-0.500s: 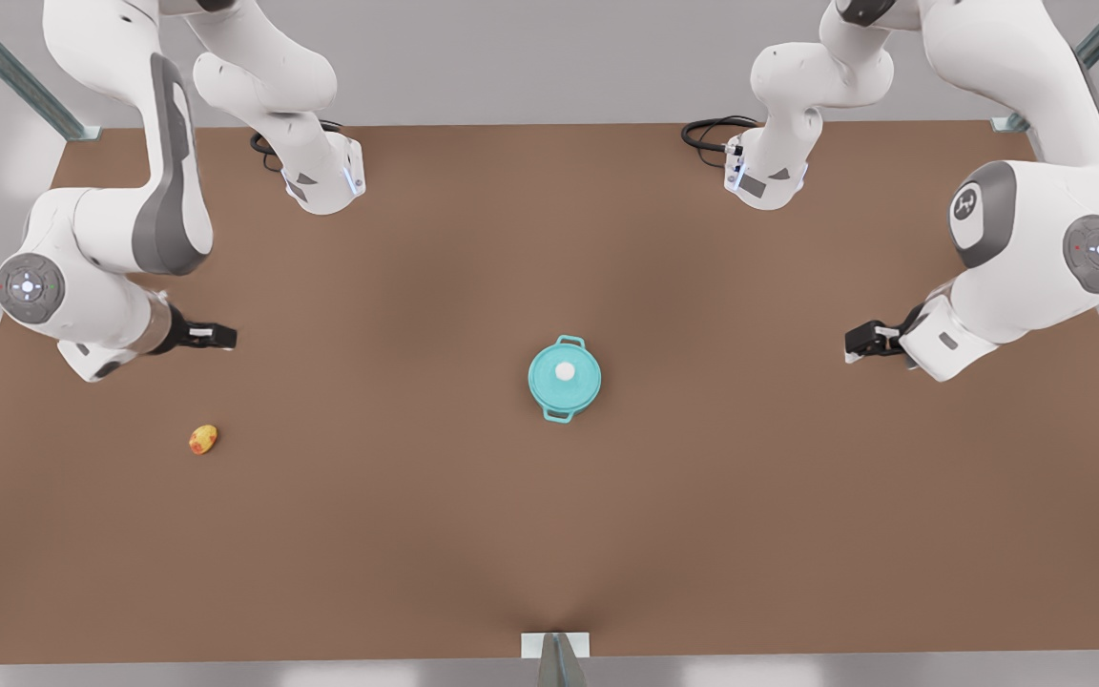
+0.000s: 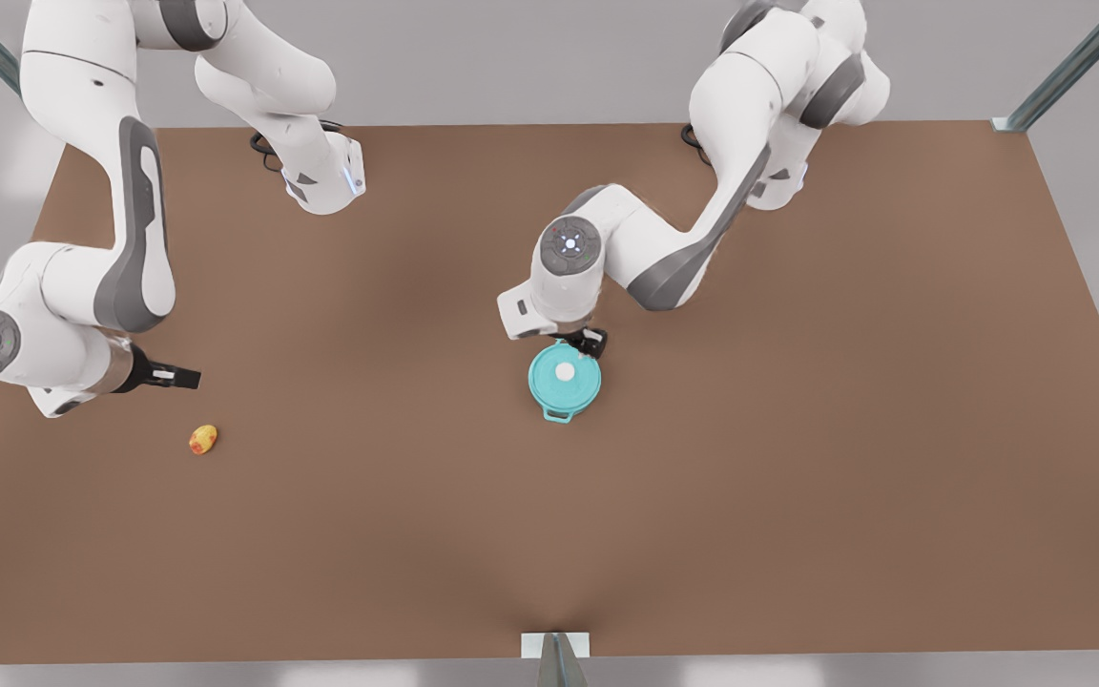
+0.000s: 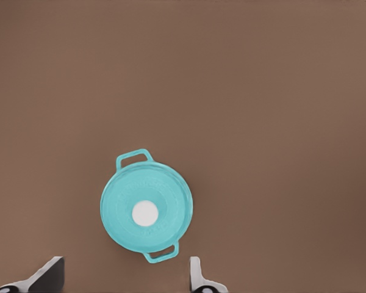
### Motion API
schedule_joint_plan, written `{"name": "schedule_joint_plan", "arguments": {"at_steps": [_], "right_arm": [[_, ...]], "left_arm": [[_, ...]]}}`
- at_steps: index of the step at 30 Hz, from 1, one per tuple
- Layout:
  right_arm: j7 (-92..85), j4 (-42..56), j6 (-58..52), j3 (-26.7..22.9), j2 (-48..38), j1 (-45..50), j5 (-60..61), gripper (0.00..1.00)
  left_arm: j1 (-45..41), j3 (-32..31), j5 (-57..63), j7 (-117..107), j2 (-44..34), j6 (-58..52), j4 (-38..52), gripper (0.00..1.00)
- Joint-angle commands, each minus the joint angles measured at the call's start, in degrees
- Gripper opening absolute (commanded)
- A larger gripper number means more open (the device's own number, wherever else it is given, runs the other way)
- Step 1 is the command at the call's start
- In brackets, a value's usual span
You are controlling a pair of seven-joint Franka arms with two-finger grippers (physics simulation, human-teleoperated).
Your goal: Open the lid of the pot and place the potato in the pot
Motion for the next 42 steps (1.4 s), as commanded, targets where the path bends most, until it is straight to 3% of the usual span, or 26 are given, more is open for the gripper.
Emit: {"name": "schedule_joint_plan", "arguments": {"at_steps": [1, 5, 7, 12, 14, 17, 18, 19, 24, 32, 34, 42], "right_arm": [[-2.3, 0.1, 6.2, -0.1, 0.6, -1.4, 0.0, 1.0], [-2.2, 3.7, 9.0, -0.2, 5.2, -2.4, 0.3, 1.0], [-2.2, 9.2, 9.0, -0.2, 9.7, -3.1, 0.2, 1.0], [2.7, 12.5, 15.9, 0.5, 15.1, -2.5, -0.2, 1.0], [3.6, 8.9, 22.9, 0.5, 16.8, -2.4, 0.0, 1.0], [4.4, 4.2, 24.1, 0.5, 14.6, -2.4, 0.0, 1.0], [4.4, -3.0, 32.5, 0.5, 12.8, -2.5, 0.0, 1.0], [4.4, -5.2, 34.3, 0.5, 11.5, -2.6, 0.0, 1.0], [4.3, -7.8, 35.2, 0.2, 9.6, -3.2, 0.0, 1.0], [3.7, -8.0, 40.1, 0.0, 13.1, -4.7, -0.1, 1.0], [3.7, -8.0, 41.7, 0.0, 14.6, -4.8, -0.1, 1.0], [3.6, -10.6, 45.2, 0.0, 17.3, -4.8, -0.1, 1.0]], "left_arm": [[-0.7, 0.2, 2.6, -47.5, 2.4, 6.0, 2.0, 1.0], [0.2, 0.7, 5.3, -39.6, 4.7, 3.4, -0.2, 1.0], [-0.2, 0.6, 4.5, -42.5, 4.2, 11.5, -7.1, 1.0], [0.9, 0.7, 5.4, -43.5, 4.7, 16.7, -9.9, 1.0], [2.1, 0.6, 6.2, -41.8, 5.0, 17.5, -10.0, 1.0], [2.1, 0.6, 6.3, -41.2, 4.6, 20.9, -13.7, 1.0], [1.7, 0.5, 6.2, -42.4, 4.4, 21.4, -13.7, 1.0], [0.5, 0.2, 6.2, -43.1, 4.3, 21.5, -13.7, 1.0], [-2.4, 0.2, 7.8, -44.6, 3.9, 21.8, -16.6, 1.0], [-0.1, 0.7, 8.8, -38.9, 3.9, 22.9, -18.1, 1.0], [-0.1, 0.7, 8.8, -39.2, 1.7, 28.7, -24.0, 1.0], [-0.2, 0.7, 8.8, -39.7, 1.6, 28.4, -23.9, 1.0]]}}
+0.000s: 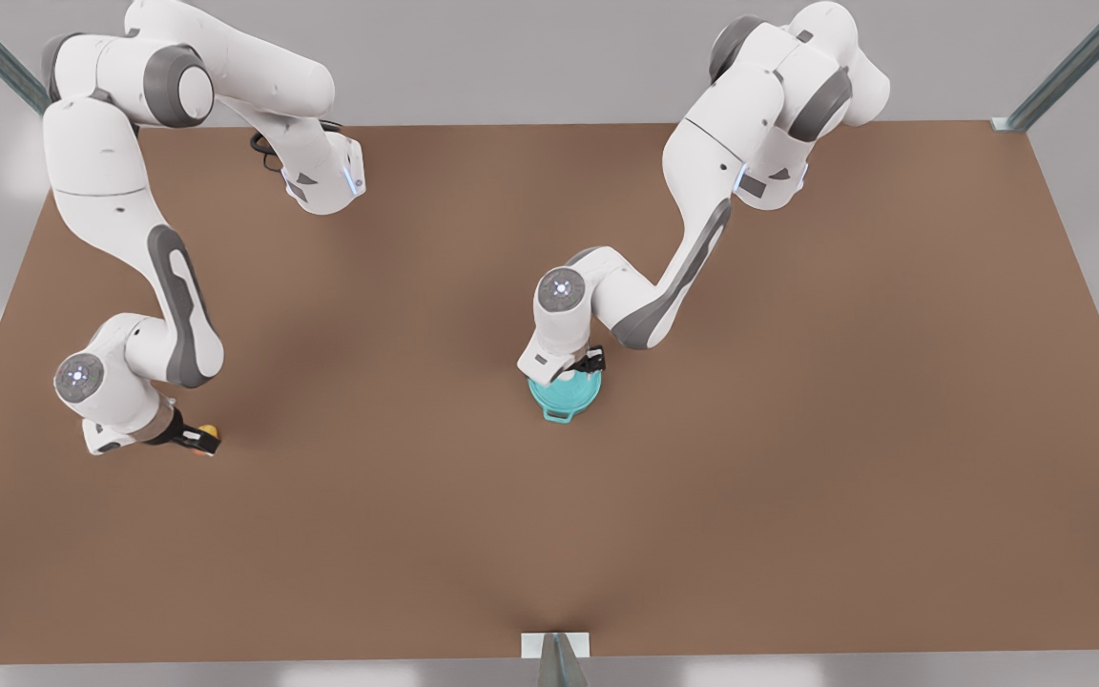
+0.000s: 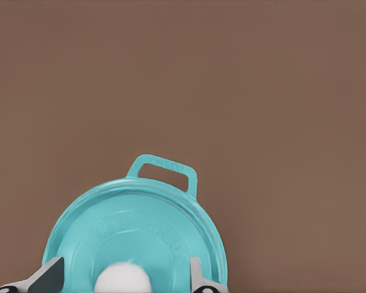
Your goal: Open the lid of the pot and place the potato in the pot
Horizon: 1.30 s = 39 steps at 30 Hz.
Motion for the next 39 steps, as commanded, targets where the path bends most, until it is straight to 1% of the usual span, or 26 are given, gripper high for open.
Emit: {"name": "schedule_joint_plan", "arguments": {"at_steps": [1, 7, 9, 11, 12, 13, 16, 18, 19, 20, 22, 23, 24, 25, 26, 27, 30, 31, 32, 34, 36, 37, 38, 39], "right_arm": [[0.1, -0.9, 3.4, 0.0, 0.1, 0.0, 0.1, 1.0], [-0.3, -0.9, 3.7, 0.0, 1.2, -0.8, -0.2, 1.0], [-0.2, -1.2, 4.8, 0.0, 1.7, -0.8, -0.2, 1.0], [-0.2, -1.3, 4.8, 0.0, 1.8, -0.8, -0.2, 1.0], [-0.2, -1.3, 4.9, 0.0, 2.2, -0.8, -0.2, 1.0], [-0.2, -1.3, 5.5, 0.0, 2.8, -0.8, -0.2, 1.0], [-0.2, -1.2, 5.7, 0.0, 2.9, -0.9, -0.2, 1.0], [-0.2, -1.2, 5.7, 0.0, 2.9, -0.9, -0.2, 0.98], [-0.2, -1.2, 5.7, 0.0, 2.9, -0.9, -0.2, 0.96], [-0.2, -1.2, 5.7, 0.0, 2.9, -0.8, -0.2, 0.91], [-0.2, -1.3, 5.6, 0.0, 2.9, -0.9, -0.2, 0.81], [-0.2, -1.2, 5.6, 0.0, 2.9, -0.9, -0.2, 0.79], [-0.2, -1.3, 5.6, 0.0, 2.9, -0.9, -0.2, 0.77], [-0.3, -1.2, 5.6, 0.0, 2.9, -0.9, -0.2, 0.74], [-0.3, -1.2, 5.6, 0.0, 2.9, -0.9, -0.2, 0.72], [-0.3, -1.2, 5.6, 0.0, 3.0, -0.8, -0.2, 0.69], [-0.3, -1.2, 5.5, 0.0, 3.0, -0.9, -0.2, 0.63], [-0.3, -1.2, 5.5, 0.0, 2.9, -0.9, -0.2, 0.61], [-0.3, -1.2, 5.5, 0.0, 2.9, -0.9, -0.2, 0.6], [-0.3, -1.2, 5.5, 0.0, 2.9, -0.9, -0.2, 0.6], [-0.3, -1.2, 5.5, 0.0, 2.9, -0.9, -0.2, 0.59], [-0.3, -1.3, 5.5, 0.0, 2.9, -0.9, -0.2, 0.58], [-0.3, -1.2, 5.4, 0.0, 2.9, -0.9, -0.2, 0.58], [-0.3, -1.2, 5.4, 0.0, 2.9, -0.9, -0.2, 0.58]], "left_arm": [[0.0, 0.0, 0.2, -2.5, 0.1, 1.1, -0.1, 1.0], [-0.6, 0.0, 0.4, -3.5, -0.2, 0.9, -0.6, 0.99], [-0.6, 0.0, 1.5, -4.6, 0.0, 0.9, -1.0, 0.98], [-0.6, 0.0, 1.6, -4.6, 0.1, 0.9, -1.0, 0.92], [-0.6, 0.0, 1.6, -4.6, 0.3, 0.9, -1.0, 0.91], [-0.6, 0.0, 1.6, -4.6, 0.1, 0.9, -1.0, 0.82], [-0.6, 0.0, 1.6, -4.6, -0.2, -0.6, -0.9, 0.45], [-0.6, 0.0, 1.6, -4.5, -0.2, -1.1, -0.5, 0.32], [-0.5, 0.0, 1.6, -4.6, -0.3, -1.3, -0.3, 0.31], [-0.3, 0.0, 1.6, -4.6, -1.0, -2.7, 0.1, 0.31], [1.6, 0.6, 1.4, -4.3, -0.9, -7.3, 6.8, 0.32], [4.2, 0.8, 1.6, -3.9, 0.1, -9.2, 10.5, 0.32], [8.2, 1.8, 1.4, 3.0, 0.8, -8.8, 10.7, 0.32], [12.8, 1.8, 1.0, 8.6, 2.6, -7.6, 12.0, 0.32], [15.9, 1.8, 1.1, 12.1, 8.0, -2.1, 14.5, 0.32], [16.4, 3.3, 1.6, 12.9, 12.6, 3.0, 15.7, 0.32], [18.3, 3.8, 1.1, 17.9, 12.9, 4.0, 15.9, 0.32], [18.5, 3.8, 1.1, 18.1, 12.4, 3.8, 15.8, 0.46], [18.8, 3.7, 1.0, 18.7, 11.6, 3.4, 15.8, 1.0], [19.9, 3.7, 1.0, 22.7, 11.0, 3.3, 15.3, 1.0], [20.8, 3.5, 0.8, 30.8, 9.6, -1.3, 15.0, 1.0], [22.3, 3.1, -1.8, 44.7, 4.6, -17.0, 15.5, 1.0], [28.0, 3.2, -12.1, 59.4, -3.4, -33.3, 15.7, 1.0], [29.2, 3.6, -9.3, 57.3, -15.4, -38.1, 10.0, 1.0]]}}
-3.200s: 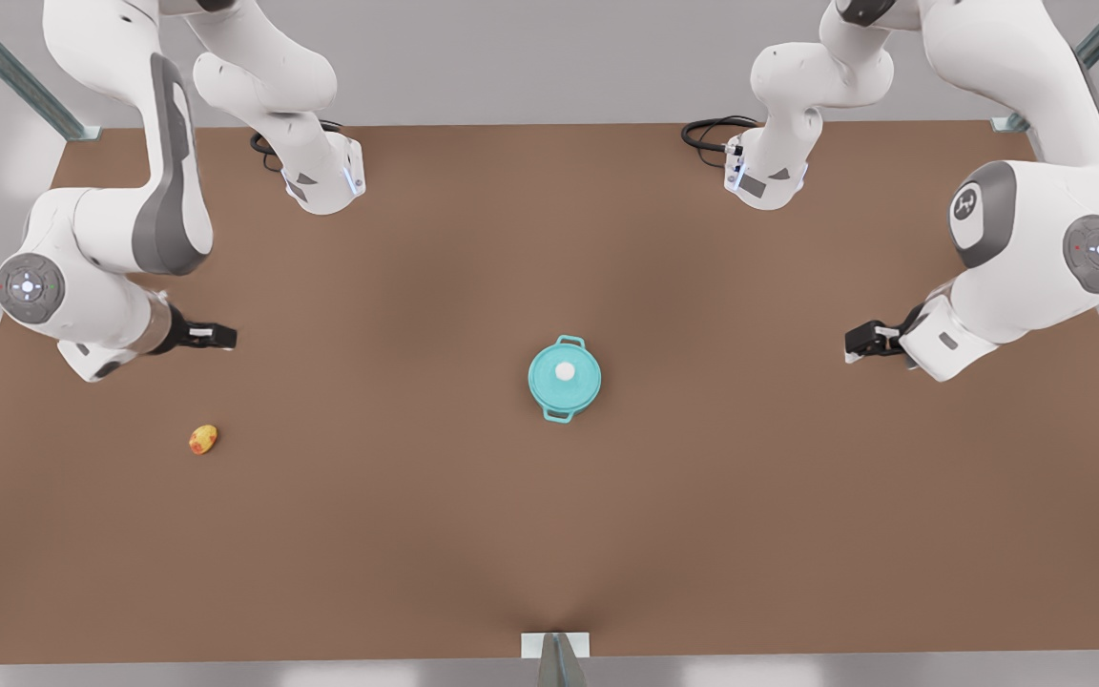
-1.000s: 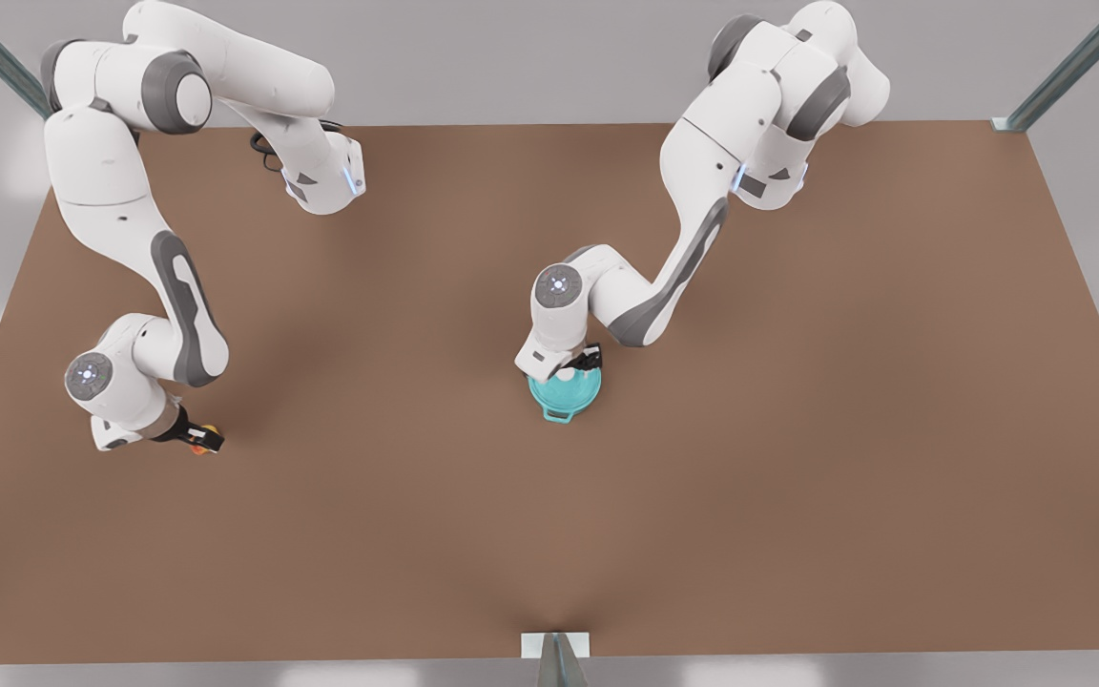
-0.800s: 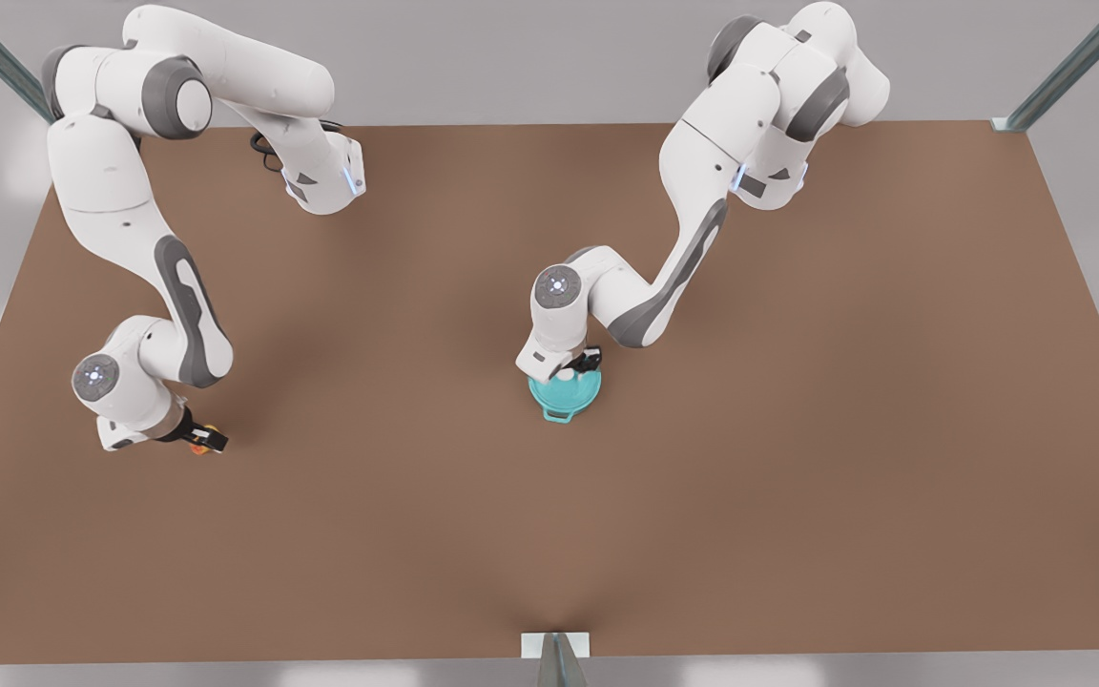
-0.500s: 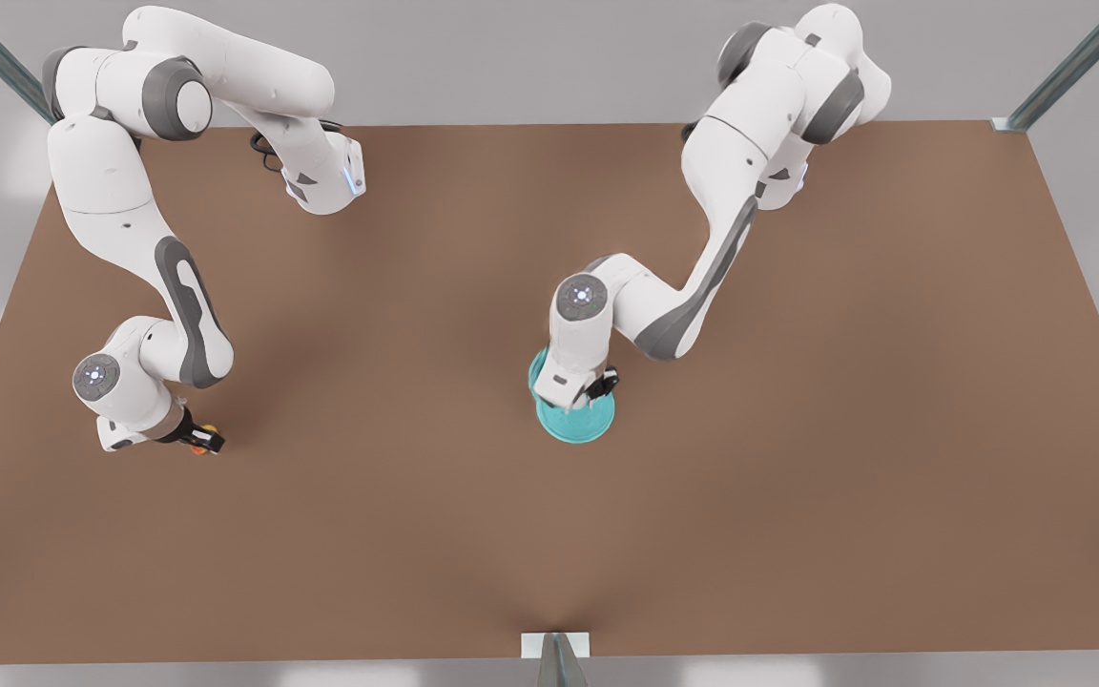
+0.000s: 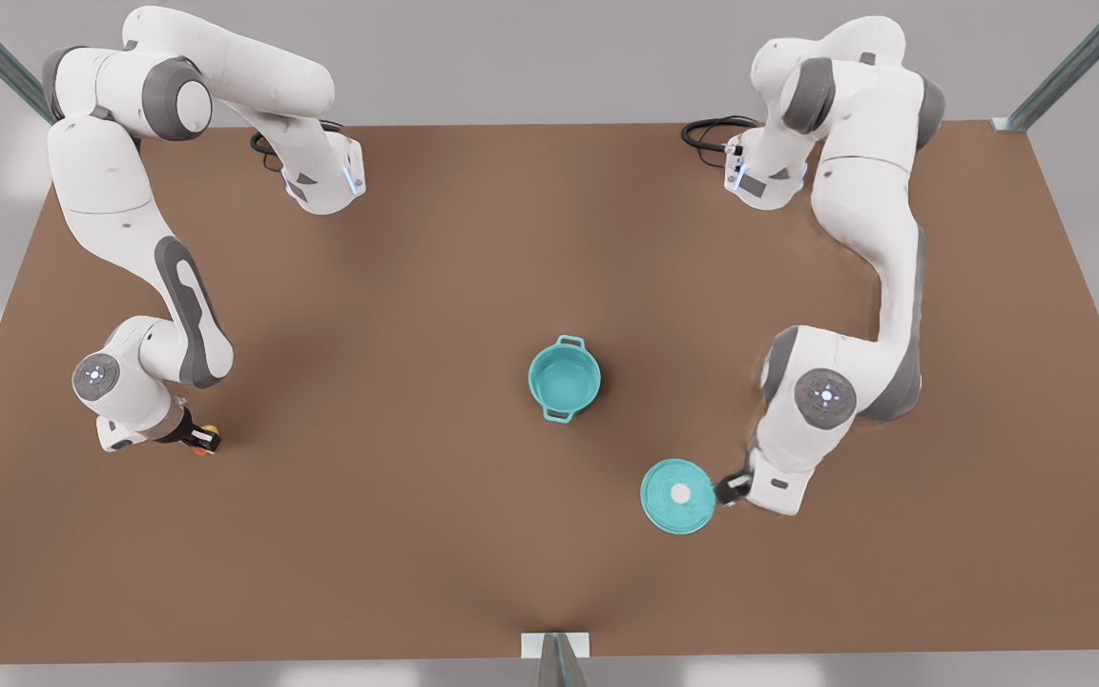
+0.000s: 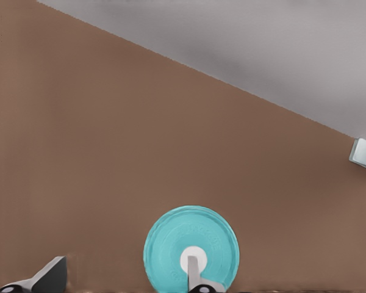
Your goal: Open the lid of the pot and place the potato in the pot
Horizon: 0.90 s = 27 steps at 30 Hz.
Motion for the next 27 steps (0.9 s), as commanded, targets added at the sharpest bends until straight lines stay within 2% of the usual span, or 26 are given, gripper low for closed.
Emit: {"name": "schedule_joint_plan", "arguments": {"at_steps": [1, 4, 5, 7, 9, 10, 12, 14, 19, 27], "right_arm": [[-0.2, 0.1, -0.1, 0.0, -0.1, 0.0, 0.0, 0.58], [-0.2, 0.1, -0.4, 0.0, -0.3, 0.0, 0.0, 0.58], [-0.2, 0.1, -0.4, 0.0, -0.4, 0.1, 0.0, 0.58], [-0.2, 0.1, -0.4, 0.0, -0.5, 0.0, 0.0, 0.58], [0.0, 0.1, -0.7, 0.0, -1.4, 0.1, 0.0, 0.58], [0.1, 0.1, -1.4, 0.0, -2.2, 0.1, 0.0, 0.58], [0.7, 0.1, -4.9, 0.1, -4.6, 0.3, 0.0, 0.57], [1.3, 0.2, -8.1, 0.4, -6.6, 0.6, 0.3, 0.57], [8.6, 0.9, -12.8, 3.2, -9.8, 0.9, 0.3, 0.56], [35.2, 7.7, -27.9, 17.8, -13.1, 1.0, -0.5, 0.56]], "left_arm": [[2.8, 0.3, -5.0, 41.1, -13.3, -25.9, -6.9, 1.0], [4.0, 2.1, -6.6, 38.1, -30.7, -42.6, -8.9, 1.0], [4.3, 5.2, -6.4, 41.1, -32.5, -43.1, -6.6, 1.0], [5.2, 10.5, -7.7, 44.8, -33.8, -45.9, -9.2, 1.0], [5.0, 11.4, -11.7, 44.8, -34.1, -42.4, -11.7, 1.0], [4.8, 9.9, -11.4, 44.5, -36.0, -32.7, -17.3, 1.0], [5.2, 10.1, -9.9, 44.4, -34.7, -16.8, -27.4, 1.0], [5.3, 10.3, -7.9, 44.8, -27.6, -16.5, -20.5, 1.0], [5.0, 10.0, -7.6, 44.9, -25.4, -16.7, -19.1, 1.0], [4.3, 9.6, -7.2, 44.7, -21.3, -16.7, -14.3, 1.0]]}}
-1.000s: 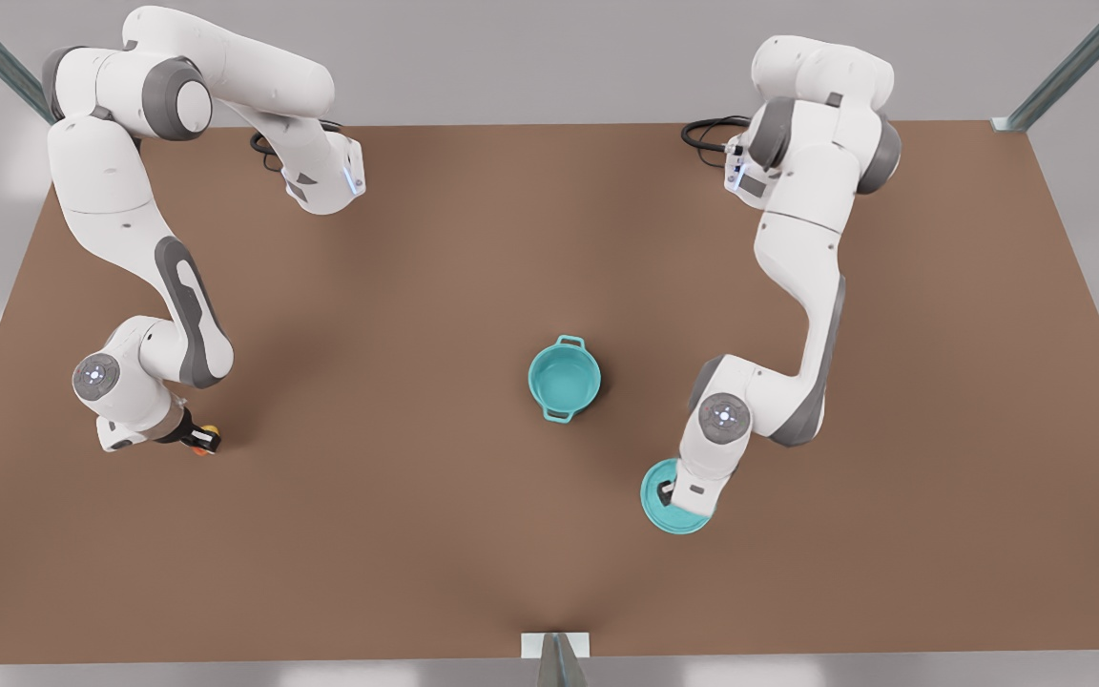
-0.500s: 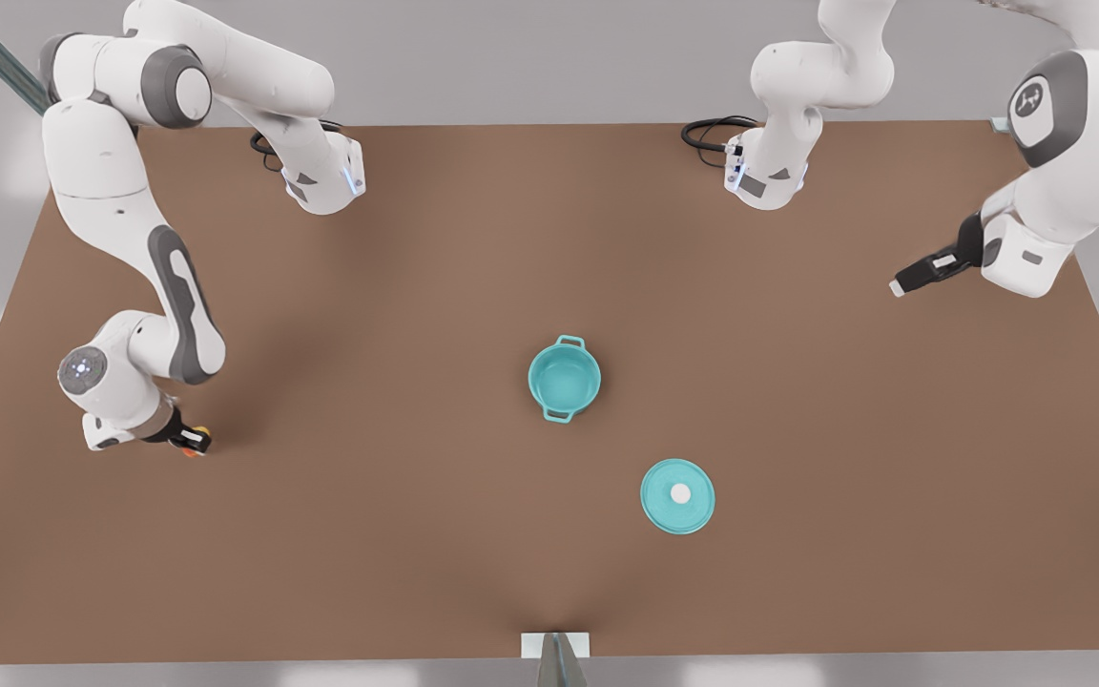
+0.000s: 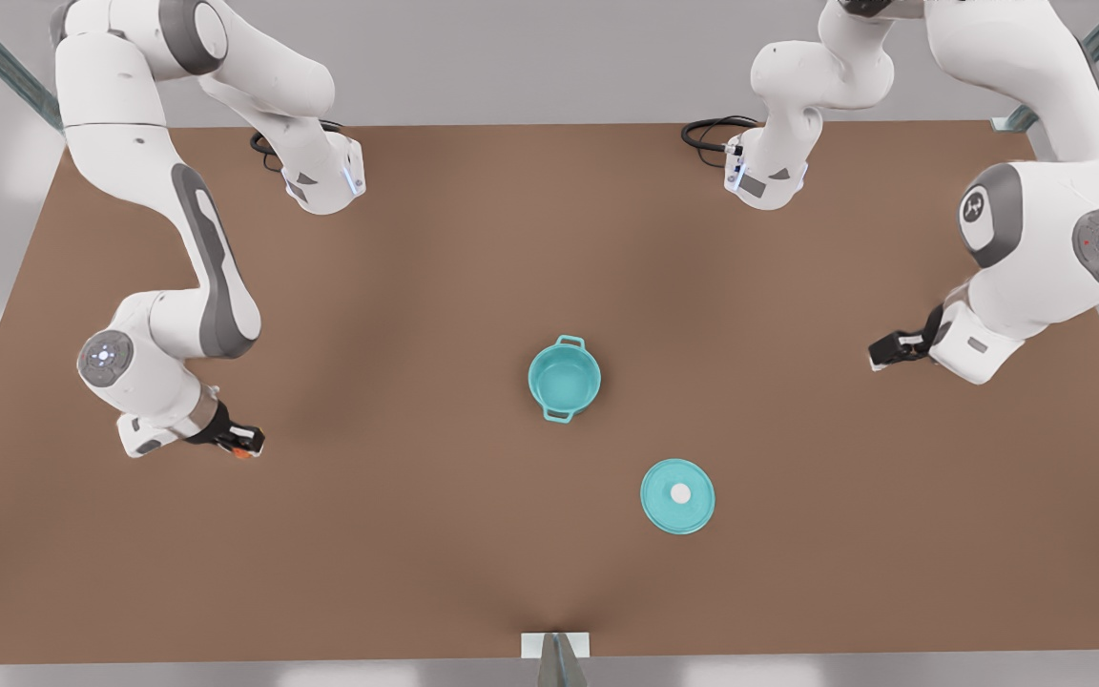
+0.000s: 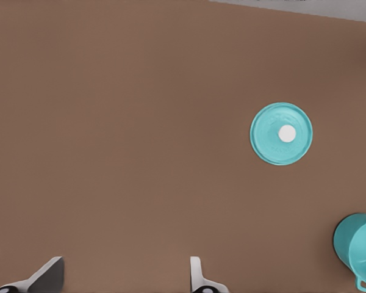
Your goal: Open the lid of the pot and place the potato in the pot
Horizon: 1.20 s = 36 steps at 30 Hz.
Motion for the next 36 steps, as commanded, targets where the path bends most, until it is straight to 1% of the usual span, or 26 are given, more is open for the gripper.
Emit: {"name": "schedule_joint_plan", "arguments": {"at_steps": [1, 2, 8, 12, 13, 17, 18, 21, 23, 27, 29, 30, 31, 32, 36], "right_arm": [[28.4, 1.3, -8.8, 3.2, -0.2, 0.0, -0.4, 0.56], [32.9, 1.8, -9.0, 5.5, -0.2, 0.3, -1.6, 0.56], [51.2, 5.9, -9.6, 5.9, 0.4, 12.3, -2.0, 0.55], [57.2, 8.4, -9.5, 5.9, 2.6, 18.9, -2.2, 0.55], [57.7, 11.2, -9.5, 5.9, 3.3, 20.3, -1.8, 0.55], [62.0, 14.3, -9.2, 5.9, 7.4, 26.8, -2.3, 0.55], [63.1, 16.9, -9.0, 5.9, 9.3, 28.8, -2.3, 0.55], [64.9, 20.6, -8.8, 5.7, 13.1, 33.4, -2.3, 0.55], [65.9, 20.9, -8.7, 5.6, 13.4, 34.8, -2.4, 0.55], [67.3, 21.3, -8.7, 5.5, 13.4, 36.4, -2.4, 0.55], [67.8, 21.3, -8.6, 5.5, 16.4, 37.7, -4.5, 0.55], [67.8, 21.3, -8.1, 5.5, 17.4, 37.8, -4.7, 0.55], [67.9, 21.2, -7.8, 5.4, 18.3, 38.5, -4.7, 0.55], [67.9, 21.3, -7.2, 5.4, 19.2, 38.7, -5.3, 0.55], [69.5, 21.7, -3.6, 5.3, 20.9, 39.8, -7.0, 0.55]], "left_arm": [[0.1, 0.0, -0.3, 10.6, 0.5, 0.8, 0.5, 1.0], [0.5, 0.2, -0.4, 10.5, 0.9, 1.0, 1.1, 1.0], [0.7, 0.3, -0.6, 10.4, 0.9, 0.9, 1.1, 1.0], [0.8, 0.3, -0.6, 10.4, 1.2, 1.1, 1.3, 1.0], [0.8, 0.3, -0.6, 10.4, 1.3, 1.1, 1.3, 1.0], [0.7, 0.3, -0.6, 10.6, 1.3, 1.1, 1.3, 1.0], [0.8, 0.4, -0.6, 10.6, 1.3, 1.1, 1.4, 1.0], [1.4, 0.6, -0.6, 10.4, 1.2, 1.1, 1.3, 1.0], [2.5, 0.7, -2.3, 10.5, 1.3, 1.1, 1.5, 1.0], [2.0, -0.3, -7.3, 10.5, 1.6, 0.3, 2.3, 1.0], [1.4, -0.9, -7.0, 15.5, 1.1, 0.5, 0.6, 1.0], [0.3, -1.9, -7.0, 11.3, 0.9, 0.4, -0.1, 1.0], [-2.4, -2.6, -2.9, 4.6, 1.6, 1.5, 0.0, 1.0], [-4.1, -2.6, -0.3, 4.6, 1.8, 3.2, 0.4, 1.0], [-3.5, -2.5, -1.0, 5.1, 2.1, 3.5, 0.9, 1.0]]}}
